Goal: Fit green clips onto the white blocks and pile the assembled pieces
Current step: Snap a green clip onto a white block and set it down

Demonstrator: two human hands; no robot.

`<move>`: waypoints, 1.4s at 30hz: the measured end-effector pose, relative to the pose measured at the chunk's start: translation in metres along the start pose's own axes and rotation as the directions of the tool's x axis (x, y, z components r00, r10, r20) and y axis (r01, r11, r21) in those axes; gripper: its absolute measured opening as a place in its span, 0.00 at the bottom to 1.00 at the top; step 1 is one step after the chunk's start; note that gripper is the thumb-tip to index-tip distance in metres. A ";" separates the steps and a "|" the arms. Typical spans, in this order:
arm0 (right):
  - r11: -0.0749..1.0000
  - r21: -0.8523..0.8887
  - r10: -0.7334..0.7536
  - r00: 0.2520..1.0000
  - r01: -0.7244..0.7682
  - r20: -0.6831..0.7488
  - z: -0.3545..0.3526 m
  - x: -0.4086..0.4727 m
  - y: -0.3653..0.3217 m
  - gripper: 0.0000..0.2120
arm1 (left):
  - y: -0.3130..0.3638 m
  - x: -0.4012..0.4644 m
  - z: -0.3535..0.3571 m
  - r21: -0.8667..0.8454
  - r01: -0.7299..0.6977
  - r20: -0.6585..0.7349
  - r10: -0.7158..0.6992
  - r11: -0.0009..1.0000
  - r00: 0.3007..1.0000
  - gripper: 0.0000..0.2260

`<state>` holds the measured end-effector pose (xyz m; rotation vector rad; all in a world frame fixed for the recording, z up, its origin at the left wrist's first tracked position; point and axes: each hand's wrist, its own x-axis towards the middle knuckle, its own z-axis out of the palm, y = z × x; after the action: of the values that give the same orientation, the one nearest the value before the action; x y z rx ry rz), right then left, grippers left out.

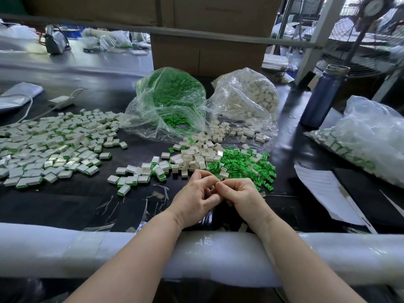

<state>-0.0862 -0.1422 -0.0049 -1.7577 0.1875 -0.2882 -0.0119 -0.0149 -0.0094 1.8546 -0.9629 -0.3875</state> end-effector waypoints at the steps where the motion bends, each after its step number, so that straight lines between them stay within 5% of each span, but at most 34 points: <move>1: 1.000 0.002 0.002 1.000 -0.002 0.000 0.000 0.000 0.000 0.12 | 0.000 0.000 0.000 0.002 0.000 -0.001 0.000 1.000 1.000 0.11; 33: 0.999 0.035 0.012 1.000 -0.012 0.003 0.001 -0.003 -0.003 0.14 | 0.004 -0.002 0.000 -0.016 0.031 0.015 -0.030 0.999 0.999 0.03; 37: 0.999 0.029 -0.032 0.999 0.033 -0.016 0.003 -0.003 -0.005 0.14 | 0.002 -0.001 0.000 -0.027 -0.003 -0.031 0.002 1.000 1.000 0.08; 42: 0.997 0.060 -0.044 0.987 0.054 -0.153 0.003 -0.001 -0.002 0.09 | 0.002 0.001 0.000 -0.040 0.019 -0.106 -0.023 0.999 0.994 0.01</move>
<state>-0.0865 -0.1382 -0.0034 -1.6791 0.2416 -0.4593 -0.0121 -0.0163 -0.0077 1.8326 -0.8589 -0.3139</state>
